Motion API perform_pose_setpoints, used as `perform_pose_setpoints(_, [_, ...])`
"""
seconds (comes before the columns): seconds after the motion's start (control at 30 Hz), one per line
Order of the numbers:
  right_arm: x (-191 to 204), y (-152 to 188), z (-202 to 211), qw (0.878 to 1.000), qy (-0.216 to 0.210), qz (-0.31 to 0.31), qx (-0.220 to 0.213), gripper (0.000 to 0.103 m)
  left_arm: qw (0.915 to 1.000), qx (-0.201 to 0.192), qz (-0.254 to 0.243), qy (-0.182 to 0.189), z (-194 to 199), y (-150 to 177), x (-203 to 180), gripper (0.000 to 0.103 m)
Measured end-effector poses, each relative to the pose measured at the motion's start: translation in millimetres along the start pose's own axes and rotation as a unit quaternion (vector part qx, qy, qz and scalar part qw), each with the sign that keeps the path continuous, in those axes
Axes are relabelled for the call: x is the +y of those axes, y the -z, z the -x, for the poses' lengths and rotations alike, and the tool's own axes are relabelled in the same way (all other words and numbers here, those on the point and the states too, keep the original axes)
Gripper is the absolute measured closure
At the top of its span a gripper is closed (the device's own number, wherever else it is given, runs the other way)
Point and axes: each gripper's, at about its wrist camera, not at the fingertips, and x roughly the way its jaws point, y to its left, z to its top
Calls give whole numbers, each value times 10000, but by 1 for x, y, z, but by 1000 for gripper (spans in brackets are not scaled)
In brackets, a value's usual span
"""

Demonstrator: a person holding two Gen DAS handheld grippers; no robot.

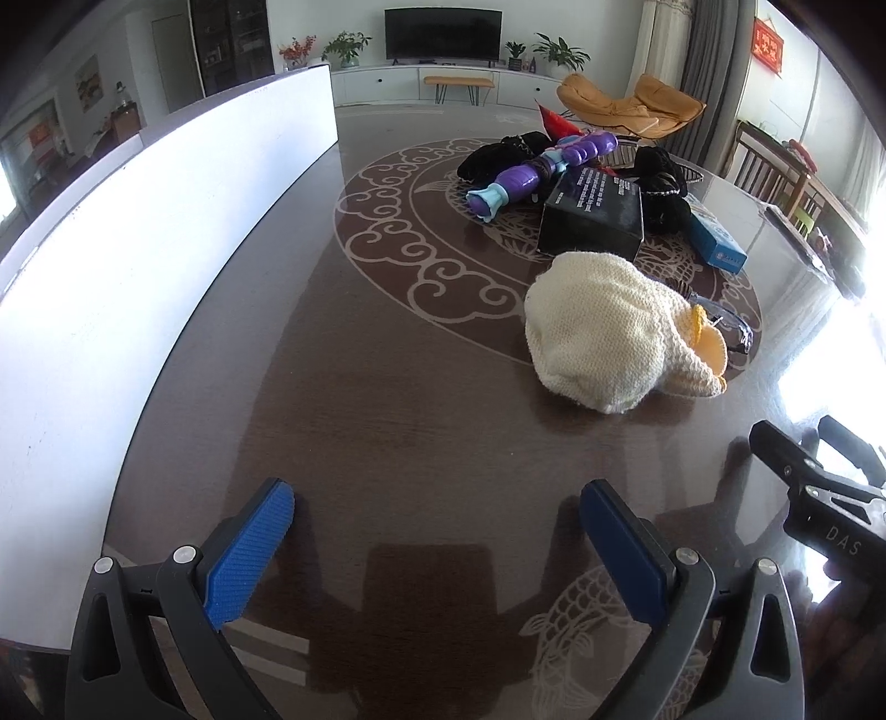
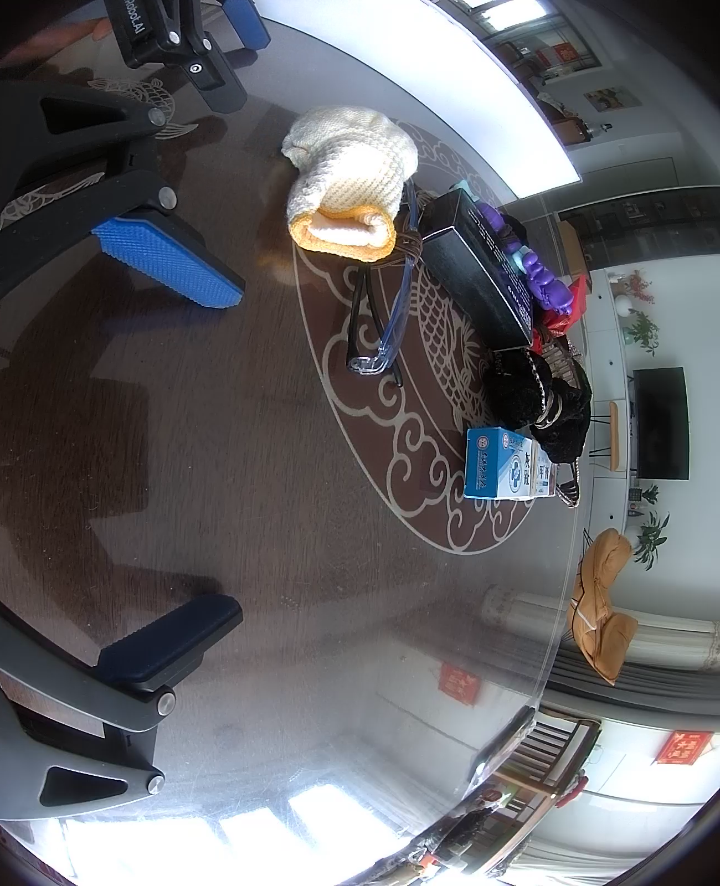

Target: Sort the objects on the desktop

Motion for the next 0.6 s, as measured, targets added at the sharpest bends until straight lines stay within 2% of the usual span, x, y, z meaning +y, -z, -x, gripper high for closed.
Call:
perform_pose_setpoints(0.2, [0,0,0,10000,0,1,0,0,9996,-235,-103,86,4,9,3,0])
perform_pose_setpoints(0.6, [0,0,0,10000,-1,3,0,0,9985,-457,-253,188,13,26,7,0])
